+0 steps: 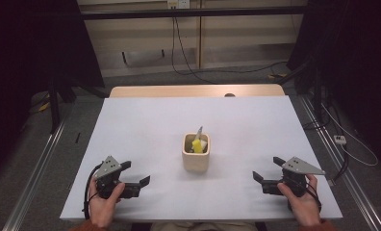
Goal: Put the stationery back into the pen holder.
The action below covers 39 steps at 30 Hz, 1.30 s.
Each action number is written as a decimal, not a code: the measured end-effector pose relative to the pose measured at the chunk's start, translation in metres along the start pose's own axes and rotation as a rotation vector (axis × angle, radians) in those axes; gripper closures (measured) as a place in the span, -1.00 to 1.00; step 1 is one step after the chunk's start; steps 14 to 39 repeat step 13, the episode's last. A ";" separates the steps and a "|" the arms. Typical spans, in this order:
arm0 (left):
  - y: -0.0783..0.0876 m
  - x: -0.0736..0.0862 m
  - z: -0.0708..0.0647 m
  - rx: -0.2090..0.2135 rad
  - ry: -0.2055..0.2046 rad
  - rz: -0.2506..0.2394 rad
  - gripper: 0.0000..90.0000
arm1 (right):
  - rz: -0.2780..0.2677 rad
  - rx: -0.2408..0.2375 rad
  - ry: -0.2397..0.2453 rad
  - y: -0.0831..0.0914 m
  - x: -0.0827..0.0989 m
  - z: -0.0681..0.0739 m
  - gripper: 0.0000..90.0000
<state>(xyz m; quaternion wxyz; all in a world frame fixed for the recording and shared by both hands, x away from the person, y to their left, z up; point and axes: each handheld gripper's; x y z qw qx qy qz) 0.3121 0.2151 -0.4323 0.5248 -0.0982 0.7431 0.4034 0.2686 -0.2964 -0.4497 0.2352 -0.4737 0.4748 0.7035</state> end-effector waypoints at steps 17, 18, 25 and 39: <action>0.000 -0.002 0.001 -0.005 0.005 -0.001 -0.86 | -0.022 0.041 -0.012 -0.001 0.000 -0.001 -0.90; 0.000 -0.002 0.001 -0.005 0.005 -0.001 -0.86 | -0.022 0.041 -0.012 -0.001 0.000 -0.001 -0.90; 0.000 -0.002 0.001 -0.005 0.005 -0.001 -0.86 | -0.022 0.041 -0.012 -0.001 0.000 -0.001 -0.90; 0.000 -0.002 0.001 -0.005 0.005 -0.001 -0.86 | -0.022 0.041 -0.012 -0.001 0.000 -0.001 -0.90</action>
Point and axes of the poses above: each handheld gripper's, and its own axes: y roughly backward along the jaws, x roughly out of its underside, z roughly to its left, and after that the axes turned 2 degrees about -y, right-handed
